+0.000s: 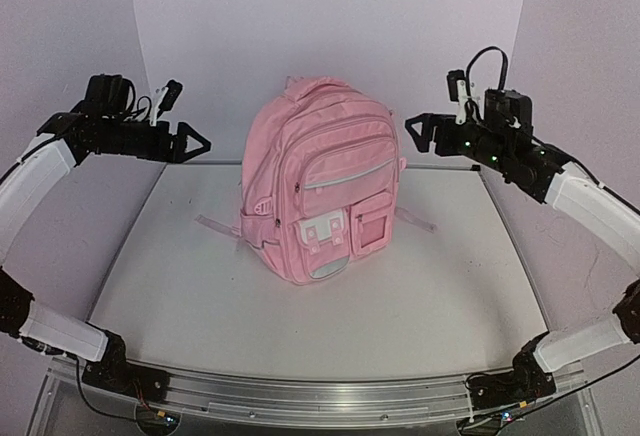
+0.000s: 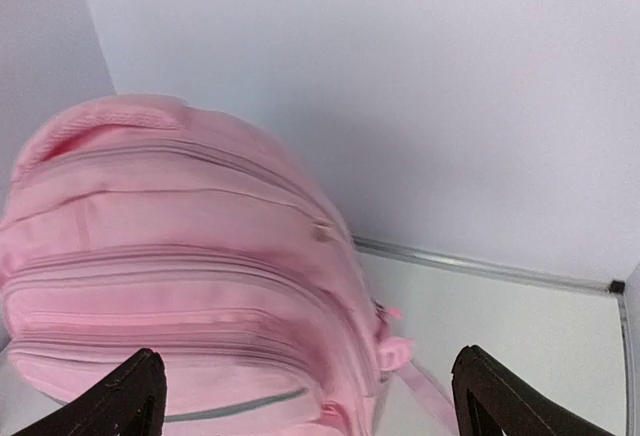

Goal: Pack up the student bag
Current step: Reset both arms

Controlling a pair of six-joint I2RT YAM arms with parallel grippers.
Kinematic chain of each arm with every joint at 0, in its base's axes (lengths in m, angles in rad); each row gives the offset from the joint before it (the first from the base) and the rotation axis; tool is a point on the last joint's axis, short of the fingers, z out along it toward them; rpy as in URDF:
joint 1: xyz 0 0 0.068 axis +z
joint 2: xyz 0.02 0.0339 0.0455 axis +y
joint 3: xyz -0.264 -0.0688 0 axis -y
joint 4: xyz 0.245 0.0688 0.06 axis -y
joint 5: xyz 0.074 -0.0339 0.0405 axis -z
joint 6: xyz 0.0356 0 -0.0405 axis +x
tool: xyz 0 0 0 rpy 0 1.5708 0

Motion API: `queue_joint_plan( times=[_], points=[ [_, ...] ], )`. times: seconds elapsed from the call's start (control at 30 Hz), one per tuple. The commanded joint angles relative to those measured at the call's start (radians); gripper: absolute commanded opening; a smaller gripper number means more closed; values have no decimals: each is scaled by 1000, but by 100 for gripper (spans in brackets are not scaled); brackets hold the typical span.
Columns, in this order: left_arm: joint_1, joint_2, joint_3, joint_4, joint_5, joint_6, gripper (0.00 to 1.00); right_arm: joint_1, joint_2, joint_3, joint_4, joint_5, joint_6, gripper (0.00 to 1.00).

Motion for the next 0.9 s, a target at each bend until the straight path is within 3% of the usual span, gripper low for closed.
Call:
queue_joint_plan(
  times=[0.0,0.13,0.3,0.43,0.63,0.87],
  points=[
    [154,-60,-118,140,-81,-78,100,-229,-42,-71,-37,-146,94,98],
    [230,-155,-262,285,-267,-168,100,-346,-109,-129,-27,-84,100,98],
    [230,-296,-450,452,-431,-183,100,-358,-288,-280,130,98,58,98],
    [230,-373,-556,506,-541,-185,100,-358,-451,-453,283,153,22,98],
    [230,-499,-766,632,-615,-238,100,-357,-623,-679,418,218,1,98],
    [230,-614,-908,660,-646,-250,100,-357,-640,-728,440,221,15,98]
  ],
)
